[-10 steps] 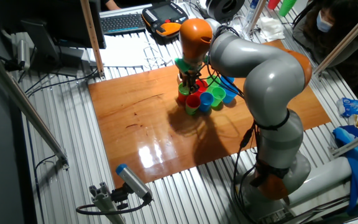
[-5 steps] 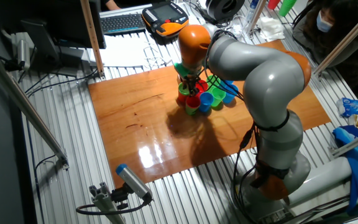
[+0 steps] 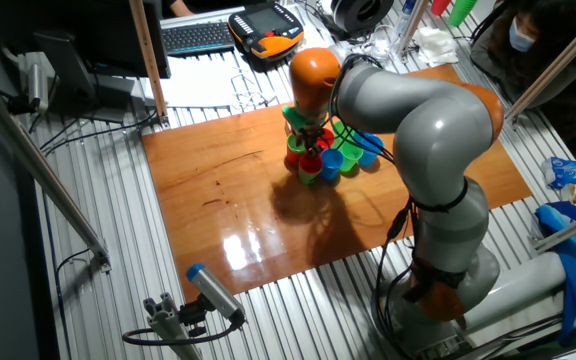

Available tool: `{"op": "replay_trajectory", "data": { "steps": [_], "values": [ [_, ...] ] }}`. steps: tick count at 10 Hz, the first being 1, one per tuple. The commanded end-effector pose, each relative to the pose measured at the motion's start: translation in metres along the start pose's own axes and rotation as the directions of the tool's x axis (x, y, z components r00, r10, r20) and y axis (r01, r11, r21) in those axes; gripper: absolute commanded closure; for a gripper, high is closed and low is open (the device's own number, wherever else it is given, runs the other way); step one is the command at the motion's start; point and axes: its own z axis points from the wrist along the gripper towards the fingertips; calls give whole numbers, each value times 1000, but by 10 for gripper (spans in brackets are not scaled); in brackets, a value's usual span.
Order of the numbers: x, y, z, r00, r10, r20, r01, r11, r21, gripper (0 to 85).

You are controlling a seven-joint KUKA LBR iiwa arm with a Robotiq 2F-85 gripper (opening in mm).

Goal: Stack the cups

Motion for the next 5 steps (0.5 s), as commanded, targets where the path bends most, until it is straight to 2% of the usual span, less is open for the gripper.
{"op": "replay_trajectory", "data": {
  "steps": [1, 2, 3, 4, 5],
  "values": [
    [-1, -1, 3, 1000, -2, 2, 2, 1000, -8, 340],
    [1, -3, 7, 1000, -7, 7, 7, 1000, -16, 510],
    [1, -4, 7, 1000, -15, 8, 15, 1000, -19, 510],
    [1, -4, 8, 1000, -30, 4, 30, 999, -26, 850],
    [1, -6, 8, 999, -47, -8, 46, 998, -38, 850]
  ]
}}
